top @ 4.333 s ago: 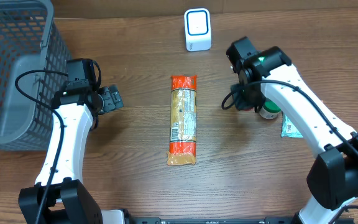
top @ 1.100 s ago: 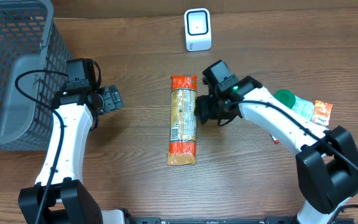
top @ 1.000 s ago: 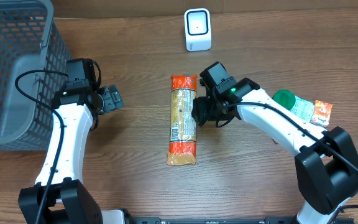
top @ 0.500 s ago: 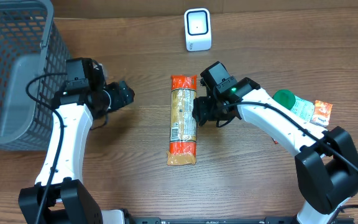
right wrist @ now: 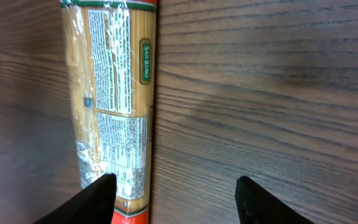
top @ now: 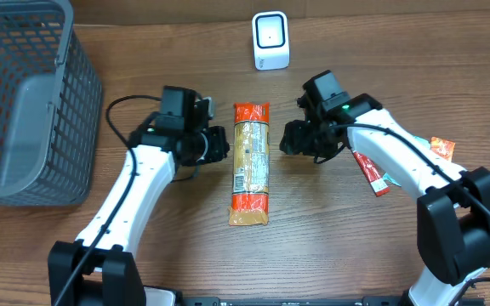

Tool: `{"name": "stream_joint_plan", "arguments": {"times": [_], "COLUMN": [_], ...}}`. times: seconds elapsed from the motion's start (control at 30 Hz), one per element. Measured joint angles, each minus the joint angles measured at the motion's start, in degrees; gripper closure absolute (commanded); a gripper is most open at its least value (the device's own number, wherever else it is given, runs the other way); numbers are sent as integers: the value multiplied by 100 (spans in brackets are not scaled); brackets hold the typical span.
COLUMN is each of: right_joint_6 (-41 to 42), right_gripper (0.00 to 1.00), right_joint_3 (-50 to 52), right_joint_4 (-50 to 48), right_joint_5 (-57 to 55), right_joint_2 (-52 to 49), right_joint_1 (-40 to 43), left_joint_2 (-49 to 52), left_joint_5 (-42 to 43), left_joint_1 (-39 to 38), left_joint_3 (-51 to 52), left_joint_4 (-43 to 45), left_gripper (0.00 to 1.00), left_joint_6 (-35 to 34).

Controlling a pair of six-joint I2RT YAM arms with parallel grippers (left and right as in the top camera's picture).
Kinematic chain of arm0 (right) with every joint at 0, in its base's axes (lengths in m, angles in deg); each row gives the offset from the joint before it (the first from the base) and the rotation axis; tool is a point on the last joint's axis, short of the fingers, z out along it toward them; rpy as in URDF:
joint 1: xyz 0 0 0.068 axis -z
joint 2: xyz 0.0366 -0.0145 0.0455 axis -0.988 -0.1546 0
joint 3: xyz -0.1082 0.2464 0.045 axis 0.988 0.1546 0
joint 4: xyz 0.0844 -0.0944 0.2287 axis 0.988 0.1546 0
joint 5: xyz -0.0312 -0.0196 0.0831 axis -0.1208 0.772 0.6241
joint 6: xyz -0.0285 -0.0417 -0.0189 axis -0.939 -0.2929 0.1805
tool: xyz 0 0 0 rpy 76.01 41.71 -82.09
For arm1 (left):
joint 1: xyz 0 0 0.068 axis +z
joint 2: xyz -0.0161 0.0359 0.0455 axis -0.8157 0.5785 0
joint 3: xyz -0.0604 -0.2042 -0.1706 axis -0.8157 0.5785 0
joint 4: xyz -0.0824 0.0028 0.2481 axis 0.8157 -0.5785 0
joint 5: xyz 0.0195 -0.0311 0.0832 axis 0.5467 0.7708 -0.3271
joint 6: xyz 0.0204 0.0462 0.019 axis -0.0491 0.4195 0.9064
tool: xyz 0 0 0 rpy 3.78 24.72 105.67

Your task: Scan the item barcode

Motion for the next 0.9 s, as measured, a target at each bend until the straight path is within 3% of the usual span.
{"name": "stream_joint_plan", "arguments": {"times": [0.27, 0.5, 0.9], "right_joint_6": [-186, -155, -114], "right_gripper": [36, 36, 36], "right_joint_3": [79, 79, 90], "right_joint_4": [-44, -328, -411], "right_joint_5": [531, 614, 697], "right_joint_2": [0, -7, -605], "right_joint_1": [140, 140, 140], "left_joint_2": [848, 1670, 1884], "left_joint_5": [-306, -20, 442], "left_joint_1": [-203, -203, -299], "left_joint_3": [0, 0, -28], "left_joint_4": [367, 774, 962], "left_gripper": [96, 96, 96], "left_joint_6": [-299, -334, -313]}}
